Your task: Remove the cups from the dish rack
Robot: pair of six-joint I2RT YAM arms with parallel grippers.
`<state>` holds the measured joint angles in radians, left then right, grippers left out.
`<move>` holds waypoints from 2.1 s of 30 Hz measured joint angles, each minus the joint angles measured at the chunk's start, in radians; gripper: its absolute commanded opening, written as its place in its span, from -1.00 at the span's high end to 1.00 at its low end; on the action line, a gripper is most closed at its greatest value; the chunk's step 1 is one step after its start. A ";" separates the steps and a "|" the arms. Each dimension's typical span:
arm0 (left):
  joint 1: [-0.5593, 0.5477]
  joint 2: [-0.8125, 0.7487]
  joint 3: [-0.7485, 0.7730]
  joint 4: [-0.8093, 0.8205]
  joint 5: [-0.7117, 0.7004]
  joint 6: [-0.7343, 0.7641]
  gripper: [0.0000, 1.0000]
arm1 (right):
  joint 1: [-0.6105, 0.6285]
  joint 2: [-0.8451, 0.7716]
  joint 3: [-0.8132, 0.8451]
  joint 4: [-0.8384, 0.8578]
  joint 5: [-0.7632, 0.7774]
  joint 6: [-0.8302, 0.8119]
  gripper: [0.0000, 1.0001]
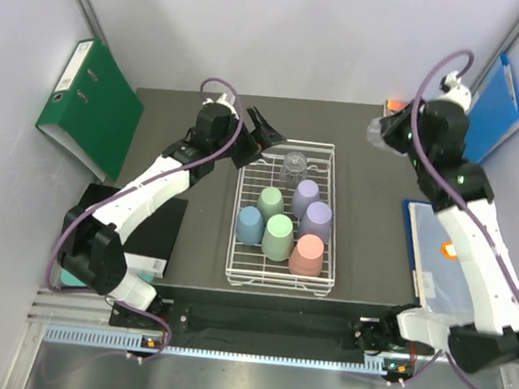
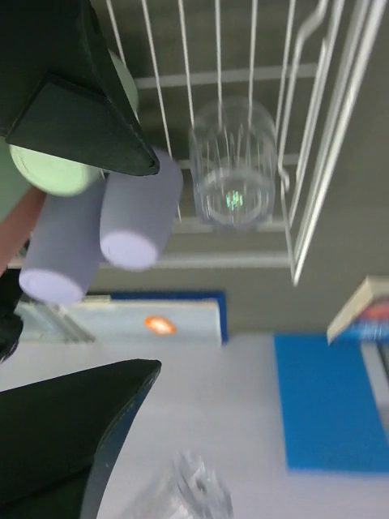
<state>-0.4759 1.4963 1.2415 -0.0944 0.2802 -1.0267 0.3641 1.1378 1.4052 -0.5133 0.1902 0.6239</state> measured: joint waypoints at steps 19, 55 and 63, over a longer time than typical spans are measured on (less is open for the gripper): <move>-0.028 -0.074 0.034 -0.550 -0.389 0.176 -0.98 | -0.271 0.860 0.429 -0.454 0.254 -0.091 1.00; -0.057 -0.006 0.173 -0.587 -0.540 0.304 -0.98 | -0.259 0.621 0.198 -0.175 0.085 -0.061 -0.99; -0.155 0.211 0.456 -0.580 -0.602 0.437 -0.98 | -0.077 0.241 0.152 -0.064 0.087 -0.060 -0.99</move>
<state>-0.6308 1.7077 1.6978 -0.6746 -0.3214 -0.5896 0.2874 1.3792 1.5574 -0.5774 0.2771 0.5644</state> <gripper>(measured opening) 0.987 0.993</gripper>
